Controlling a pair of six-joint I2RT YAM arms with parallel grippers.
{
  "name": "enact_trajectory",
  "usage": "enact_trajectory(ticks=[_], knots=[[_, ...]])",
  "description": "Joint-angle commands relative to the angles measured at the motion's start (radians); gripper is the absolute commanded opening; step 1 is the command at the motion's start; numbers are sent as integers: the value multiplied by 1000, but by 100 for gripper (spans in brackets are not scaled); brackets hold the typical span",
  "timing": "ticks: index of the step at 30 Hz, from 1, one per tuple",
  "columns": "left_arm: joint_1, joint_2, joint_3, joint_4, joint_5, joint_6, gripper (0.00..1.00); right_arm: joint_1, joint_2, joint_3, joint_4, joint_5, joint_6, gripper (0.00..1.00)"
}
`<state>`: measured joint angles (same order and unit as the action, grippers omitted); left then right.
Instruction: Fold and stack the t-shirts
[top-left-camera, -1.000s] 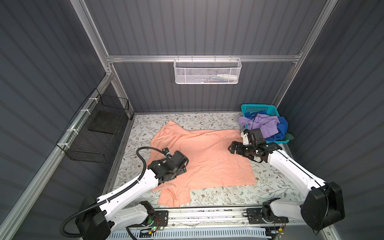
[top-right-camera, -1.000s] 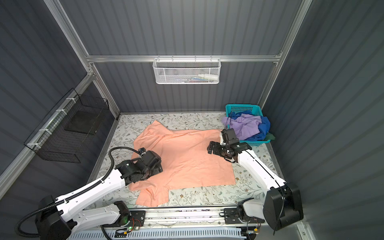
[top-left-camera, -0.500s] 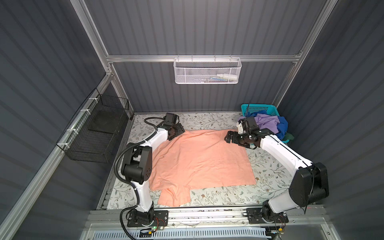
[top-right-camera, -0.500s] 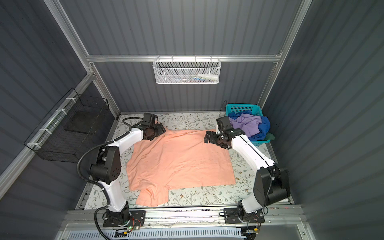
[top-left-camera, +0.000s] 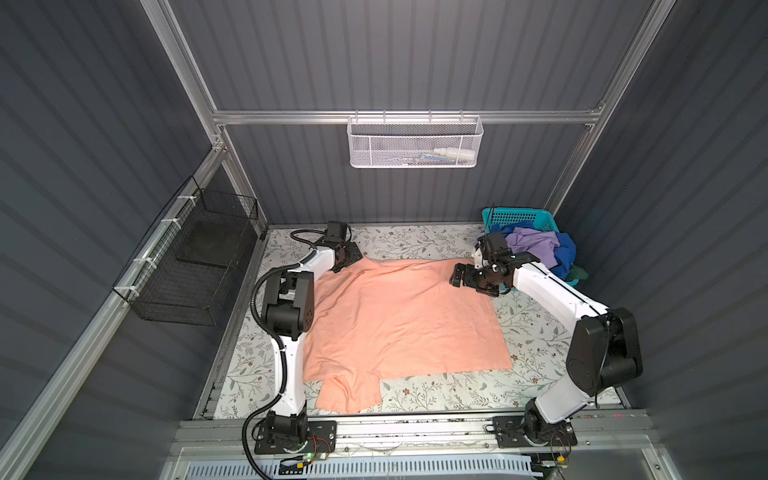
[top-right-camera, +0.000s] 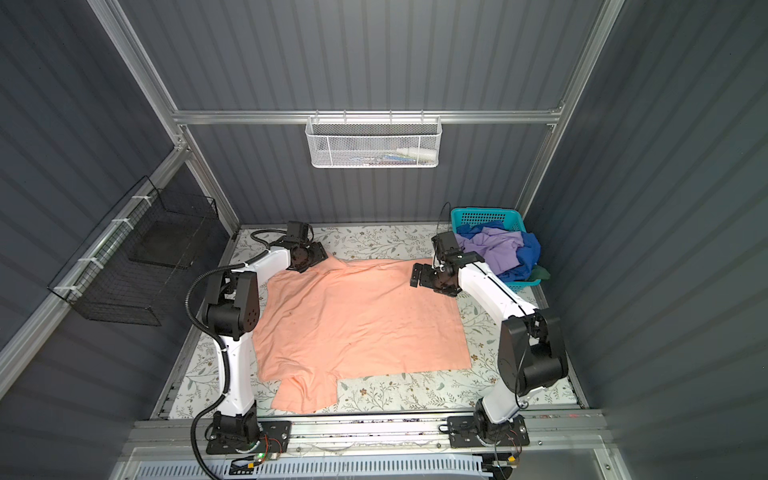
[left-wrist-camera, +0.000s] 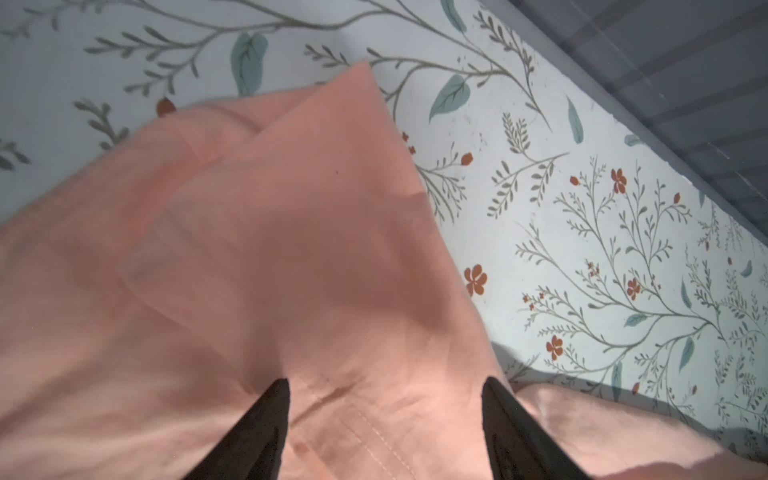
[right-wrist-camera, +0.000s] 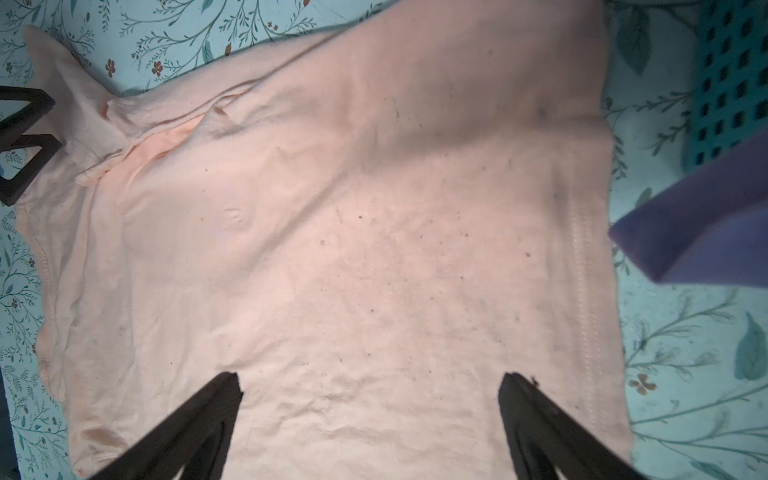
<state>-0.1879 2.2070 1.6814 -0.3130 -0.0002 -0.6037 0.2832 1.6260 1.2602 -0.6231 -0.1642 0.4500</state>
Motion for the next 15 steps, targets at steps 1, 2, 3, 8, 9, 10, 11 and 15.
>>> enact_trajectory(ticks=[1,2,3,8,9,10,11,15], knots=[[55,-23,-15,16,-40,40,73,1,-43,-33,-15,-9,16,99],[62,-16,-6,12,-44,50,73,0,-55,-42,-19,-9,19,99],[66,-8,7,2,-51,61,73,1,-64,-51,-20,-11,22,99],[75,22,37,3,-70,103,71,0,-131,-141,14,-10,51,99],[76,25,39,4,-74,108,71,0,-140,-156,20,-10,60,99],[76,29,39,8,-75,110,72,0,-153,-173,26,-12,68,99],[76,33,37,19,-67,111,71,1,-163,-189,32,-15,76,99],[76,78,70,23,-15,110,68,1,-195,-227,43,-17,87,99]])
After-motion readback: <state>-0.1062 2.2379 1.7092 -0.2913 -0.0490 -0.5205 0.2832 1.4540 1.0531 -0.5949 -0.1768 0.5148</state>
